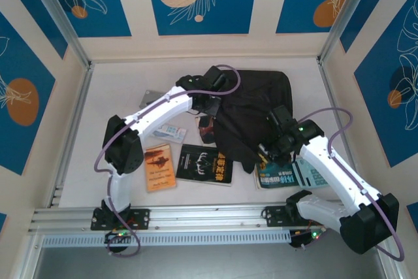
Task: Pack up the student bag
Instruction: Unzip the student bag at the center of the table.
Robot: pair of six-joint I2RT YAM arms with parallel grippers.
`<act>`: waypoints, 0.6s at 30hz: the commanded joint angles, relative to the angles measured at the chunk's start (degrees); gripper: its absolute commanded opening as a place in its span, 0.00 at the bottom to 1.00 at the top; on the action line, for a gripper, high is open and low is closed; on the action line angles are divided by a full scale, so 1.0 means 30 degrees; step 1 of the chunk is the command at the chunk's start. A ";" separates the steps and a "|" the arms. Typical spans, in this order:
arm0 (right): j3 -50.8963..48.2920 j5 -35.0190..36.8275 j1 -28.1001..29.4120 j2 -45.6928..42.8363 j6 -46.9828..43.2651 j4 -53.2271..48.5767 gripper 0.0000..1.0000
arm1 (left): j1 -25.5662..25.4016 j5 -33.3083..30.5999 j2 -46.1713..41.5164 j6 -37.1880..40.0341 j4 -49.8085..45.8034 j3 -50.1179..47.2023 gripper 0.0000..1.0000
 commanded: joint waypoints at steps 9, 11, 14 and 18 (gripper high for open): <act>0.0973 0.0326 -0.0096 0.0526 -0.1944 -0.1187 0.00 | 0.1467 -0.0357 0.1880 -0.0509 0.1214 0.2853 0.00; 0.1080 0.0073 -0.0100 0.0716 -0.2253 -0.0964 0.00 | 0.1837 -0.0388 0.2272 -0.0630 0.1186 0.3673 0.00; 0.1246 -0.1151 -0.0129 0.1050 -0.2386 0.0471 0.00 | 0.2332 0.2792 0.2535 -0.0482 0.2055 0.4851 0.00; 0.3231 -0.2688 -0.0070 0.2574 -0.2287 0.2289 0.00 | 0.2494 0.6686 0.1661 -0.0653 0.2909 0.4899 0.04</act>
